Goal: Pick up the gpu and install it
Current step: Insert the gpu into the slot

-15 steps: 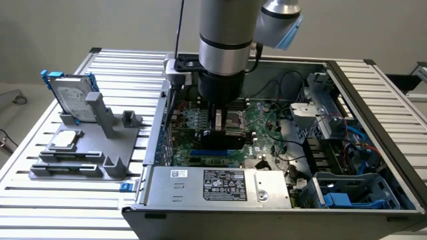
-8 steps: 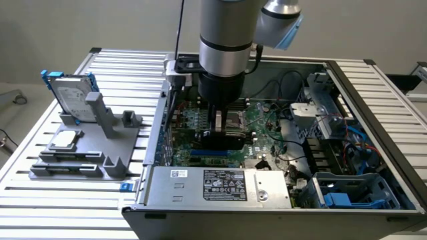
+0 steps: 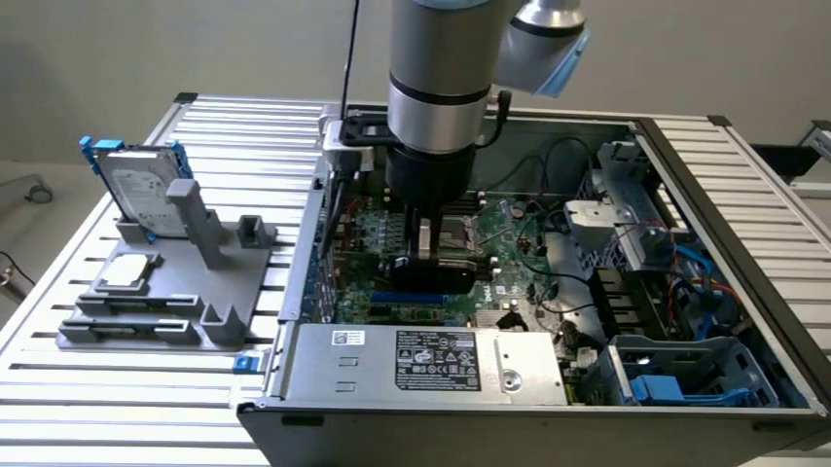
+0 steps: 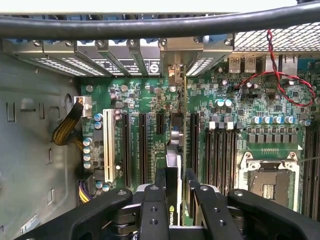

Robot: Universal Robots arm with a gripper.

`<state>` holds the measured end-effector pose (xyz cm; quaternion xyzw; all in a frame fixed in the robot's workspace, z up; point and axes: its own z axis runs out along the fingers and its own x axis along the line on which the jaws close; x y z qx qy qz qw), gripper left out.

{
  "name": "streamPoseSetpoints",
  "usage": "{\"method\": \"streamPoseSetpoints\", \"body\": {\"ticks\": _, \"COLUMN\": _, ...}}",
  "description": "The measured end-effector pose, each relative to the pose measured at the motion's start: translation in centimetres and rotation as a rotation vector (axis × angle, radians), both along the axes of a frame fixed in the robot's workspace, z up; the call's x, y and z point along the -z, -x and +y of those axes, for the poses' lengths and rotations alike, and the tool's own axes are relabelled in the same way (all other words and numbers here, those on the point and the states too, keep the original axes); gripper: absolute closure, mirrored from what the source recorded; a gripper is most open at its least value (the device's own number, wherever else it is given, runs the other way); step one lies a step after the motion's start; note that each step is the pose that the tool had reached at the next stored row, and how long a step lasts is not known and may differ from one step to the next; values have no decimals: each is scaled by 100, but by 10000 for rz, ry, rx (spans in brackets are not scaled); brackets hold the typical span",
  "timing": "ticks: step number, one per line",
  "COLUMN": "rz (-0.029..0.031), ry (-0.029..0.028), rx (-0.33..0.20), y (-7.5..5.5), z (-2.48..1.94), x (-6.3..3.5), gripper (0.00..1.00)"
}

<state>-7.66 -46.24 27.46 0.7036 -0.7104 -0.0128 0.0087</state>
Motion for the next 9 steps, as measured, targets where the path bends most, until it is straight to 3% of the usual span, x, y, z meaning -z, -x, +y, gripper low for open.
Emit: {"method": "streamPoseSetpoints", "body": {"ticks": 9, "rz": 51, "ry": -48, "rx": -18, "y": -4, "z": -1, "x": 39, "gripper": 73}}
